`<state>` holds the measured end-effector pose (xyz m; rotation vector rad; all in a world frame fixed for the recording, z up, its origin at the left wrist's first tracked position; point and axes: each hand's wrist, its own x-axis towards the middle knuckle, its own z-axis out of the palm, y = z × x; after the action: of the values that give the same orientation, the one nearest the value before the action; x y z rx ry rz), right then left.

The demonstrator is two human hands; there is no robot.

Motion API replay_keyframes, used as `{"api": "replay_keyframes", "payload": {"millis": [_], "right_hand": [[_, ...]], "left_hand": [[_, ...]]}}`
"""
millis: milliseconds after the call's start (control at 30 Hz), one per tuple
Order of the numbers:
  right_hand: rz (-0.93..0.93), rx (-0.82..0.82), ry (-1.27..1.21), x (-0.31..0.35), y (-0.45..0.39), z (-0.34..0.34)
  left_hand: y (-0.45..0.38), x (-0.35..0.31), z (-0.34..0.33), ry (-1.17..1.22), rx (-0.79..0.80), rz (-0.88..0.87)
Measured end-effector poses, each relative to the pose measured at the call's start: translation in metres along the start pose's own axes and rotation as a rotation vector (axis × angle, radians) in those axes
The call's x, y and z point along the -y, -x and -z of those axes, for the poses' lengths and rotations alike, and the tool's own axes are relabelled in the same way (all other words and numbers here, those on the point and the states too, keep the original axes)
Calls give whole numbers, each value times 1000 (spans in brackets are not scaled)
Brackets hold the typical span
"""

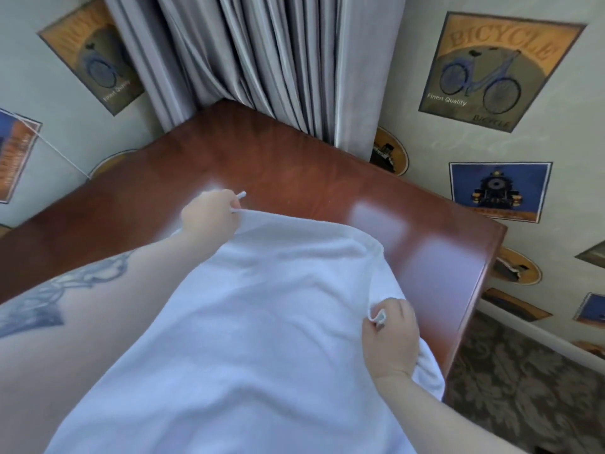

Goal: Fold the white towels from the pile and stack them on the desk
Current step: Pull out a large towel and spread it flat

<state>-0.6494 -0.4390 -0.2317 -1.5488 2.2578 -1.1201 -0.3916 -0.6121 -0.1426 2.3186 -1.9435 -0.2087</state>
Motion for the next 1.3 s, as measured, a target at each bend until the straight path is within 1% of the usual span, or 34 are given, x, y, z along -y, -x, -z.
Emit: {"api": "replay_keyframes", "payload": {"millis": [67,100,133,200,267,300,333,367,433,500,567,633,733,767,833,867,900,933,967,1000,1067,1133,1167,1233,1300], "right_hand": [[-77,-24,2,0,4,15],[-81,-40,47,1,8,22],[-67,-42,96,5,12,31],[-38,-27,147,11,22,44],[-31,14,144,19,39,53],[-25,38,120,24,49,55],[-51,62,78,29,61,56],[-131,75,21,35,74,55],[-387,66,-91,44,98,55],[-598,28,-159,50,119,56],[-711,18,-269,57,137,62],[-834,57,-510,67,153,66],[-1203,72,-932,82,168,66],[-1296,56,-1077,85,171,68],[-1404,35,-1280,84,178,73],[-1436,36,-1328,81,181,76],[-1451,51,-1376,78,183,80],[-1458,58,-1442,76,186,85],[-1465,53,-1520,74,189,89],[-1472,33,-1614,75,190,93],[-1483,0,-1778,80,190,101],[-1545,-33,-1855,83,189,106],[-1547,-28,-1869,84,189,107],[-1479,23,-1875,84,187,107],[-1449,88,-1822,81,188,99]], "left_hand": [[17,19,10,143,25,140],[25,28,12,269,51,223],[32,34,13,448,75,318],[44,40,15,897,109,547],[57,42,18,1292,128,745],[64,42,20,1429,150,783],[70,42,22,1537,192,781],[76,44,22,1623,245,748],[86,48,23,1741,328,664],[94,52,24,1828,315,645],[104,54,25,1882,260,658],[124,55,32,1917,232,658],[156,66,30,1989,174,716],[163,71,26,1974,156,769],[180,82,18,2045,158,901],[193,88,13,2001,80,971],[208,96,11,2032,1,1052],[224,102,10,2180,-36,1065],[239,109,8,2207,-35,1004],[249,116,7,2264,-61,1030],[264,118,12,2282,-4,1052],[273,120,13,2231,152,1014],[277,118,16,2198,221,1004],[286,112,17,2133,302,993],[295,106,4,2077,345,1014]]}}
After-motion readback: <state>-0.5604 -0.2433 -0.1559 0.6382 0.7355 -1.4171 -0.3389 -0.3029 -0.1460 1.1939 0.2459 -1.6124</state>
